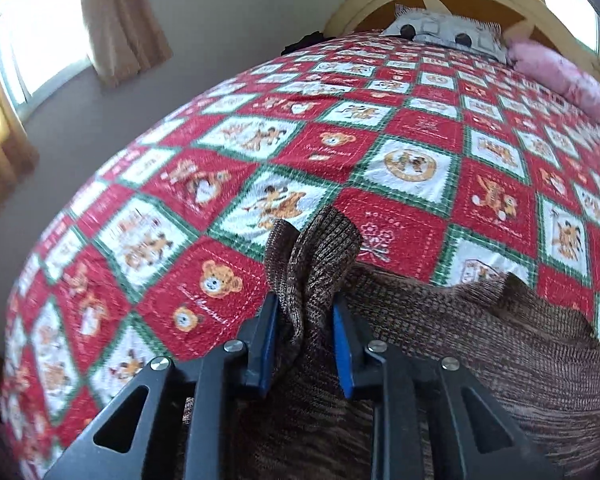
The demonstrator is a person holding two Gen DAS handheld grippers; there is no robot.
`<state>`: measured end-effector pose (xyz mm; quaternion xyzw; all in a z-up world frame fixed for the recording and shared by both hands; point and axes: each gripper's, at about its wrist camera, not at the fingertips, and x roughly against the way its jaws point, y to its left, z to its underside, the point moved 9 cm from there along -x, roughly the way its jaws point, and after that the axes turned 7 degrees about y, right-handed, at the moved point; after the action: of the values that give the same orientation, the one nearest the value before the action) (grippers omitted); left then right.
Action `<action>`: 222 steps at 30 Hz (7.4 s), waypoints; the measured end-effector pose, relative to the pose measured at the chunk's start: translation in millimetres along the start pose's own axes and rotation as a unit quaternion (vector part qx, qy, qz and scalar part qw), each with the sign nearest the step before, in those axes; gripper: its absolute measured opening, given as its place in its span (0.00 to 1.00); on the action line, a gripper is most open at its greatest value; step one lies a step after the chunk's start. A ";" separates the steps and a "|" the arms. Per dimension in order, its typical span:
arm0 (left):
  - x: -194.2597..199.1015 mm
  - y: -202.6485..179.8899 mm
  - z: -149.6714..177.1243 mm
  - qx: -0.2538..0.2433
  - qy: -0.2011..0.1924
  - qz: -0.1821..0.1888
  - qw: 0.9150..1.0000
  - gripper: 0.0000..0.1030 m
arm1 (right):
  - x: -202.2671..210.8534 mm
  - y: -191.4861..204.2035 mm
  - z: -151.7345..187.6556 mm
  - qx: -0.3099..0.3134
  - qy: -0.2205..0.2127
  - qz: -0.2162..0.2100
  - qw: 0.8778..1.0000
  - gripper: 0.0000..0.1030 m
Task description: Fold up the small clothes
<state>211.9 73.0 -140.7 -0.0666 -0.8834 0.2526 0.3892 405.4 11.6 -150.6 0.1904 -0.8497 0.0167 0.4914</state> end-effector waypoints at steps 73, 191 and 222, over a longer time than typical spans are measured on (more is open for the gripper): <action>-25.2 -229.5 101.0 -0.253 0.091 0.140 0.953 0.12 | 131.5 -237.7 97.9 -0.118 -0.078 0.028 0.990 0.23; -42.2 -130.5 91.2 -0.275 0.160 -0.077 0.945 1.00 | 209.3 -226.2 293.3 -0.179 -0.030 0.028 0.983 0.47; -142.4 -178.0 37.6 -0.212 0.152 -0.018 0.965 0.88 | 126.1 -288.3 177.8 -0.195 -0.074 0.004 0.978 0.49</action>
<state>296.8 -140.4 -166.5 -0.1688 -0.8482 0.0394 0.5004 300.0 -332.7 -182.1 0.0885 -0.8711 -0.1618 0.4552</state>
